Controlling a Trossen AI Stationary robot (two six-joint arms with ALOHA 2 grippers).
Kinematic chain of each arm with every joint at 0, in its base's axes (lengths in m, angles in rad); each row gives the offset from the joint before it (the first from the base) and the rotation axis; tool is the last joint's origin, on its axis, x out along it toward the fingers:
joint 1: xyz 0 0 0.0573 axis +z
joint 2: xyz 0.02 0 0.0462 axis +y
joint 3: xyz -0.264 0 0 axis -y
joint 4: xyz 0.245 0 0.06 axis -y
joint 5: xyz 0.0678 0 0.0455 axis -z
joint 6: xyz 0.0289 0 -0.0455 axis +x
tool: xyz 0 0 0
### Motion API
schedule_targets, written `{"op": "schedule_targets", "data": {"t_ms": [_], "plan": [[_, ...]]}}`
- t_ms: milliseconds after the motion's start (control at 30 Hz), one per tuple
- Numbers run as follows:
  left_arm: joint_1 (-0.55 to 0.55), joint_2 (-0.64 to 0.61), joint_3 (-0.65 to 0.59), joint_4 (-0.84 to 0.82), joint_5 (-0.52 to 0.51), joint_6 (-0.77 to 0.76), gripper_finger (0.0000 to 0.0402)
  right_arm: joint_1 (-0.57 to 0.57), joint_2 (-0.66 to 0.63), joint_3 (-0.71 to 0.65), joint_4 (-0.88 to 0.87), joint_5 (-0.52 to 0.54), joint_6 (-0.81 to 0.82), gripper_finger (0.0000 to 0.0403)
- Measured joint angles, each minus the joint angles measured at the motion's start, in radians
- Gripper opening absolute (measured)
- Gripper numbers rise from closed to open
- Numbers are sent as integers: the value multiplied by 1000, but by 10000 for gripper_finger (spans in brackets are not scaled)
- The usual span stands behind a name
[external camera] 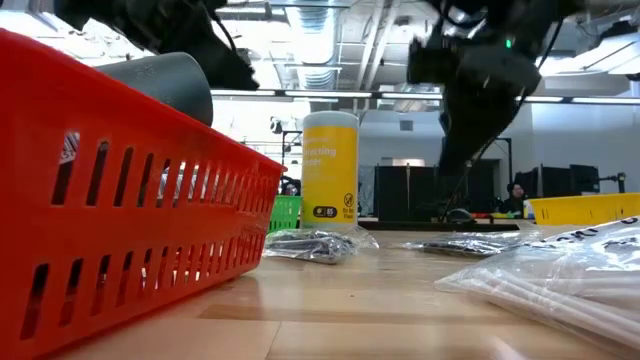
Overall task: Pick & Place Travel size toiletries
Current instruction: Put the black hairbrush into the green bin
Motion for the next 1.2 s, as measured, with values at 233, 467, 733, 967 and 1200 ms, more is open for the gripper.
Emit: {"op": "schedule_targets", "data": {"t_ms": [233,467,733,967,1200], "plan": [[-42,0,0,41,-3,-8,159,-23,0,-75,8,0,165,107],[-42,0,0,59,-3,-8,158,-49,0,-101,1,-45,239,108],[-42,0,0,61,-3,-8,158,-51,0,-118,10,-87,285,108],[-42,0,0,63,-2,-8,158,-46,0,-118,11,-111,314,108],[-44,0,0,65,-2,-8,158,-46,0,-118,11,-114,314,108]]}}
